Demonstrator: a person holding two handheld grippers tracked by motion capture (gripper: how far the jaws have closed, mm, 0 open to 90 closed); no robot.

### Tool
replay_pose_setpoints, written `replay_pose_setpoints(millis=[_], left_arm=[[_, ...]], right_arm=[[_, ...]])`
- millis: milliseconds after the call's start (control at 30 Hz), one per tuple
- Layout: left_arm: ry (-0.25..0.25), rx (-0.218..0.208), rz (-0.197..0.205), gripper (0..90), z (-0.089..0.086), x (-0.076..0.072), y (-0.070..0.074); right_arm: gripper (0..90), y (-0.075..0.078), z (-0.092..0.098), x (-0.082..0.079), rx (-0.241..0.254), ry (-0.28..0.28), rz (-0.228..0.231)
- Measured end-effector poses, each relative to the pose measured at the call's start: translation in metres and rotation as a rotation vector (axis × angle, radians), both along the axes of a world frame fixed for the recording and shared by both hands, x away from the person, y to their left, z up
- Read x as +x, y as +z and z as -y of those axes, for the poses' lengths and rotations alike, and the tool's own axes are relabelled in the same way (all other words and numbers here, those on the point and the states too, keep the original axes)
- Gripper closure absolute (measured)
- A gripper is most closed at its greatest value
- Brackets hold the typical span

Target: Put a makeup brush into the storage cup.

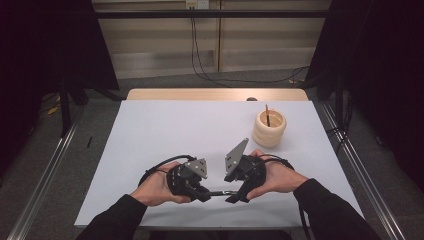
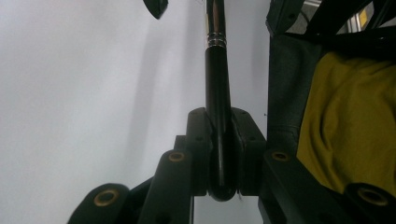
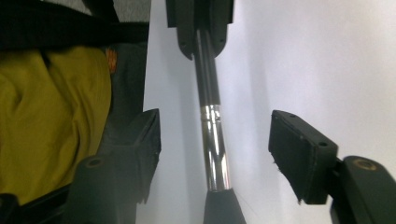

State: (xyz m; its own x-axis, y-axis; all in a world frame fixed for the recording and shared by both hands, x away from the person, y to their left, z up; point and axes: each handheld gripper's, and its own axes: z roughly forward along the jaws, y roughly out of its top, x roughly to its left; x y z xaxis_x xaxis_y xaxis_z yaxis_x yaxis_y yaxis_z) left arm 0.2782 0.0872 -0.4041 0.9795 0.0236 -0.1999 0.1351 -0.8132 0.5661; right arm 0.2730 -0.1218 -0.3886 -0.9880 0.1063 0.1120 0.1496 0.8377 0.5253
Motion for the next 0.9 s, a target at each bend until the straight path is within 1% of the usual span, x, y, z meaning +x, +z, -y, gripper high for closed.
replay_pose_setpoints(millis=[33, 67, 100, 133, 167, 200, 233, 267, 300, 333, 367, 400, 433, 467, 500, 533, 567, 600, 633, 667, 700, 733, 767, 800, 833, 867, 900], left_arm=[[0.029, -0.004, 0.036, 79.5, -0.001, -0.002, -0.001], [0.032, -0.026, 0.017, 79.5, -0.002, -0.002, -0.001], [0.040, -0.040, 0.021, 79.5, -0.003, -0.002, -0.002], [0.022, -0.030, 0.009, 79.5, -0.005, 0.000, -0.001], [0.046, -0.045, 0.021, 79.6, -0.005, -0.002, -0.002], [0.050, -0.053, 0.032, 79.5, -0.006, -0.002, -0.003], [0.048, -0.050, 0.024, 79.6, -0.007, -0.001, -0.002], [0.066, -0.065, 0.032, 79.5, -0.007, -0.003, -0.004], [0.046, -0.056, 0.023, 79.5, -0.008, -0.001, -0.002], [0.075, -0.077, 0.030, 79.6, -0.009, -0.002, -0.003], [0.083, -0.083, 0.039, 79.6, -0.010, -0.002, -0.003], [0.077, -0.096, 0.028, 79.5, -0.011, -0.001, -0.003], [0.083, -0.100, 0.021, 79.5, -0.012, -0.002, -0.004], [0.090, -0.103, 0.015, 79.5, -0.013, -0.002, -0.004], [0.082, -0.099, 0.007, 79.5, -0.014, -0.002, -0.003], [0.111, -0.126, 0.024, 79.5, -0.014, -0.005, -0.006], [0.112, -0.124, 0.029, 79.5, -0.016, -0.006, -0.005], [0.108, -0.131, 0.026, 79.5, -0.018, -0.006, -0.005], [0.122, -0.144, 0.026, 79.5, -0.019, -0.007, -0.005], [0.121, -0.166, 0.026, 79.5, -0.021, -0.007, -0.006], [0.138, -0.183, 0.028, 79.5, -0.022, -0.009, -0.007], [0.142, -0.184, 0.028, 79.5, -0.025, -0.010, -0.006], [0.149, -0.204, 0.026, 79.5, -0.026, -0.011, -0.007], [0.156, -0.214, 0.031, 79.5, -0.028, -0.012, -0.006], [0.157, -0.212, 0.037, 79.5, -0.030, -0.012, -0.006], [0.171, -0.231, 0.032, 79.5, -0.031, -0.013, -0.006], [0.173, -0.230, 0.043, 79.6, -0.032, -0.013, -0.005]], right_arm=[[30.5, 0.000, 0.002, 0.000, 0.006, -0.015, -0.015], [29.1, 0.000, 0.004, 0.000, 0.012, -0.015, -0.011], [27.7, 0.000, 0.005, 0.001, 0.022, -0.020, -0.006], [25.8, 0.000, 0.007, 0.001, 0.033, -0.029, -0.014], [25.3, 0.000, 0.008, 0.001, 0.049, -0.032, -0.008], [24.0, 0.000, 0.010, 0.001, 0.056, -0.042, -0.007], [23.1, 0.000, 0.011, 0.002, 0.068, -0.052, -0.008], [23.1, 0.000, 0.013, 0.002, 0.082, -0.060, -0.011], [23.1, 0.001, 0.015, 0.003, 0.095, -0.072, -0.011], [23.1, 0.001, 0.017, 0.004, 0.107, -0.074, -0.013], [23.1, 0.001, 0.019, 0.004, 0.119, -0.091, -0.004], [23.1, 0.002, 0.020, 0.004, 0.133, -0.103, -0.004], [23.2, 0.003, 0.022, 0.004, 0.152, -0.115, -0.002], [23.2, 0.004, 0.024, 0.004, 0.169, -0.123, -0.002], [23.1, 0.004, 0.026, 0.004, 0.182, -0.125, -0.004], [23.2, 0.005, 0.027, 0.003, 0.192, -0.138, 0.002], [23.1, 0.006, 0.029, 0.003, 0.200, -0.140, -0.004], [23.0, 0.006, 0.030, 0.002, 0.210, -0.150, -0.002], [22.6, 0.006, 0.032, 0.002, 0.222, -0.160, 0.003], [22.4, 0.006, 0.033, 0.002, 0.232, -0.168, 0.009], [21.6, 0.006, 0.035, 0.001, 0.251, -0.175, 0.015], [21.5, 0.006, 0.037, 0.000, 0.269, -0.197, 0.019], [21.4, 0.005, 0.039, 0.000, 0.282, -0.202, 0.020], [20.7, 0.005, 0.041, -0.001, 0.286, -0.212, 0.029], [19.3, 0.005, 0.042, -0.002, 0.298, -0.224, 0.044], [19.2, 0.006, 0.043, -0.003, 0.311, -0.233, 0.052], [19.2, 0.007, 0.045, -0.004, 0.330, -0.247, 0.064]])
